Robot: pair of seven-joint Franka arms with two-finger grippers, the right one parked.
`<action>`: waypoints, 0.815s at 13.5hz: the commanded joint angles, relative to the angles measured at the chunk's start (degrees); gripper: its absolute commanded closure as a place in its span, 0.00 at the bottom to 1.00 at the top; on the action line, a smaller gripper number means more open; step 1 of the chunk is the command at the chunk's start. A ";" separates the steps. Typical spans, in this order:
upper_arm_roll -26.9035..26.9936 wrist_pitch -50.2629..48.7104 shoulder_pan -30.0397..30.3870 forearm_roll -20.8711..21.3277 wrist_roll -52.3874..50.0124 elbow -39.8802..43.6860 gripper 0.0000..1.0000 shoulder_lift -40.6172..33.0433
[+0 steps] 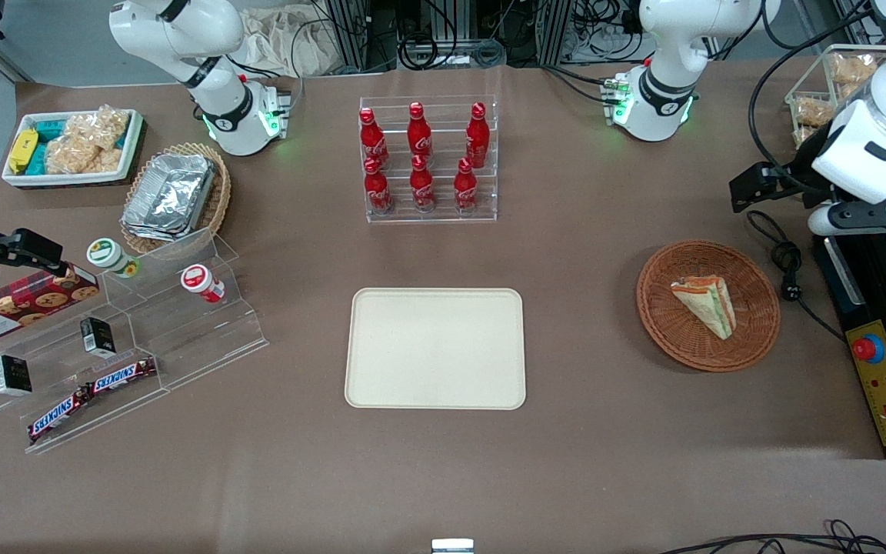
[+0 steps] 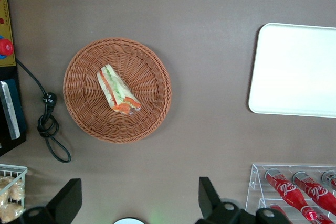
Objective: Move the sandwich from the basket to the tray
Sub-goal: 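Move the left gripper down toward the sandwich in the wicker basket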
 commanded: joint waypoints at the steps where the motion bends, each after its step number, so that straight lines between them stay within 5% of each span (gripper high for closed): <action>1: 0.72 -0.35 -1.02 0.65 0.41 1.51 0.00 0.59; 7: 1.33 1.40 2.57 1.18 -11.08 -4.01 0.00 2.96; 11: 1.33 18.32 4.60 4.06 -22.32 -20.41 0.00 2.87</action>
